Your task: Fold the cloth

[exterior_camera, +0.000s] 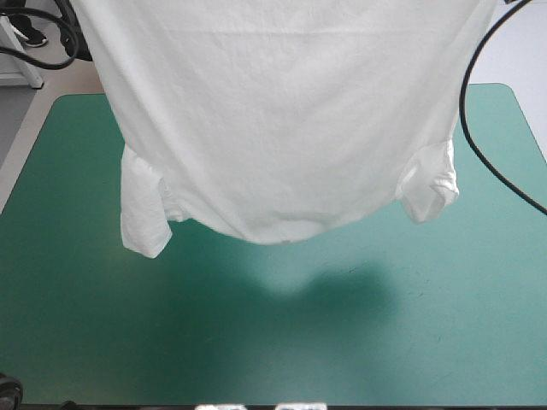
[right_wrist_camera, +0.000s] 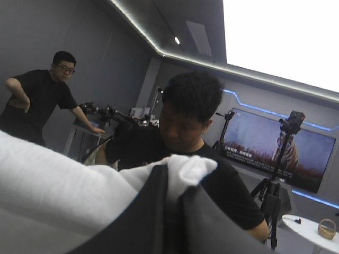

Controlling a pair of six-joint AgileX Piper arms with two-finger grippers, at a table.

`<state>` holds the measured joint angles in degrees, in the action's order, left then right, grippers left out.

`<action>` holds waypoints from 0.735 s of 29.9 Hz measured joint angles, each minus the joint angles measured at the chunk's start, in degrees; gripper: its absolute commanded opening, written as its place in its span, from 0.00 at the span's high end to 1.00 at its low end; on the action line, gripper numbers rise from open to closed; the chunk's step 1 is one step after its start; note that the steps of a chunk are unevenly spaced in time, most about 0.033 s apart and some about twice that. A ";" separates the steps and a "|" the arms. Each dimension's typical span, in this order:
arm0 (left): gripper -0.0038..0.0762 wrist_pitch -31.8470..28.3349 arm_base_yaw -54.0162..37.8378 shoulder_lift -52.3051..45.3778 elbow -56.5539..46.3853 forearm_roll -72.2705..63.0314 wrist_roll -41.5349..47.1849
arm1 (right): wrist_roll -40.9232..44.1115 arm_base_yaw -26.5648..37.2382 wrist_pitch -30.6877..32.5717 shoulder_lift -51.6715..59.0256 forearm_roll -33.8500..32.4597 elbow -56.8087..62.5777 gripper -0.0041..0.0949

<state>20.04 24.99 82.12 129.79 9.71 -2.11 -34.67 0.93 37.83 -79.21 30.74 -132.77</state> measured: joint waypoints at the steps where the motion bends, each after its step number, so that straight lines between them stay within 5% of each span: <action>1: 0.97 0.00 0.00 0.87 -0.13 0.55 0.00 | 0.14 0.00 0.07 -1.02 0.00 0.00 0.98; 7: 0.97 -4.53 -2.28 9.14 -0.81 3.38 2.11 | 0.18 0.00 -1.28 -9.30 0.00 0.00 0.98; 17: 0.97 -18.07 -9.90 22.48 0.90 2.71 8.21 | -4.05 -1.26 -15.60 -19.79 1.11 0.32 0.98; 22: 0.97 -20.45 -9.86 25.12 5.08 2.71 8.21 | -6.43 -2.12 -17.61 -20.68 1.27 0.38 0.98</action>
<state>-0.41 15.13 107.25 134.88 12.42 6.10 -41.10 -1.19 20.22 -99.90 32.01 -132.40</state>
